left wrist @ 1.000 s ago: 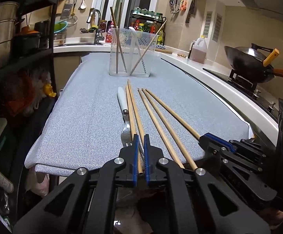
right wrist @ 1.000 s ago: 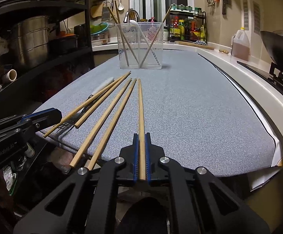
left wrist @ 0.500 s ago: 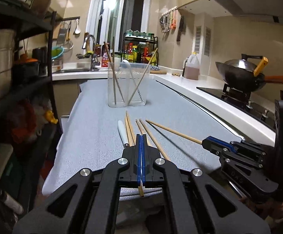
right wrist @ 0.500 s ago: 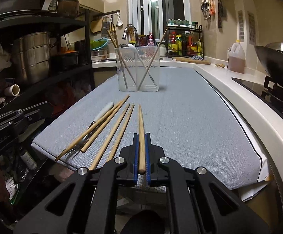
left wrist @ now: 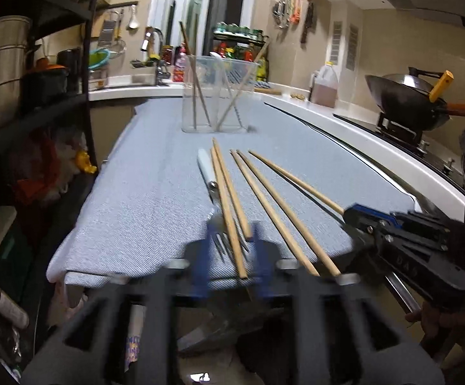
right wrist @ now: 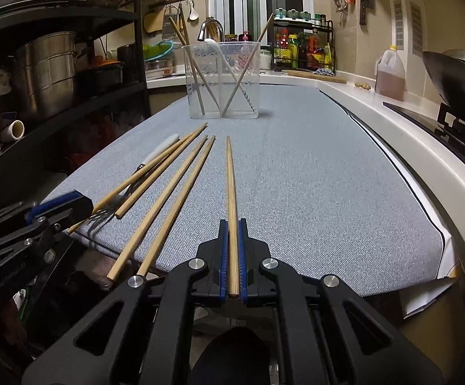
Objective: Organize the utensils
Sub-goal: 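Lift both chopsticks upright off the cloth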
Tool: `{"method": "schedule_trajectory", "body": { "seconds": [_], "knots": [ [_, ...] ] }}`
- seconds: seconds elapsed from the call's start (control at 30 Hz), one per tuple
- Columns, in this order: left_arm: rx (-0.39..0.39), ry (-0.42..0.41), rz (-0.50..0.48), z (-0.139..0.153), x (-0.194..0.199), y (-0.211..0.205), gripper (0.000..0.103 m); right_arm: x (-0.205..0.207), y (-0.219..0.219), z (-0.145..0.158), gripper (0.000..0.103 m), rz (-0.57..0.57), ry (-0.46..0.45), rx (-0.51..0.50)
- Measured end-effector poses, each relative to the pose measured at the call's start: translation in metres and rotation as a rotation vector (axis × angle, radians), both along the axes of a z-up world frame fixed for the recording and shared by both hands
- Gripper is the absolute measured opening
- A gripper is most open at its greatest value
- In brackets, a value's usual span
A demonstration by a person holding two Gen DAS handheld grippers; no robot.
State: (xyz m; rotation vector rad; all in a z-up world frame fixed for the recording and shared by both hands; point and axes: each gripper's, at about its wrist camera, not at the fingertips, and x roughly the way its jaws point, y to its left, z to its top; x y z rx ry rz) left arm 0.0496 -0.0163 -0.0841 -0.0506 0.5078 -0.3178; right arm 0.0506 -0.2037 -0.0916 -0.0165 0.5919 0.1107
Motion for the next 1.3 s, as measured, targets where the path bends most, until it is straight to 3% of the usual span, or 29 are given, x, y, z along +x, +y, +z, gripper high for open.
{"method": "schedule_trajectory", "body": {
  "seconds": [0.17,0.67,0.73,1.0,1.3],
  "knots": [
    [-0.006,0.014,0.013,-0.001,0.010,-0.001,0.045,0.001,0.001,-0.001,0.006,0.001,0.007,-0.003],
    [0.023,0.104,0.033,-0.009,0.030,-0.006,0.016,0.003,0.001,-0.002,0.006,0.004,0.015,0.000],
    [0.019,0.082,0.029,-0.006,0.028,-0.005,0.006,0.003,0.001,-0.002,0.006,0.005,0.012,0.000],
    [0.022,0.001,0.017,0.014,0.016,-0.003,0.006,0.002,0.001,0.004,0.006,0.005,-0.004,0.007],
    [0.020,-0.175,0.000,0.063,-0.003,0.002,0.006,-0.004,-0.001,0.034,0.006,-0.001,-0.097,0.029]
  ]
}}
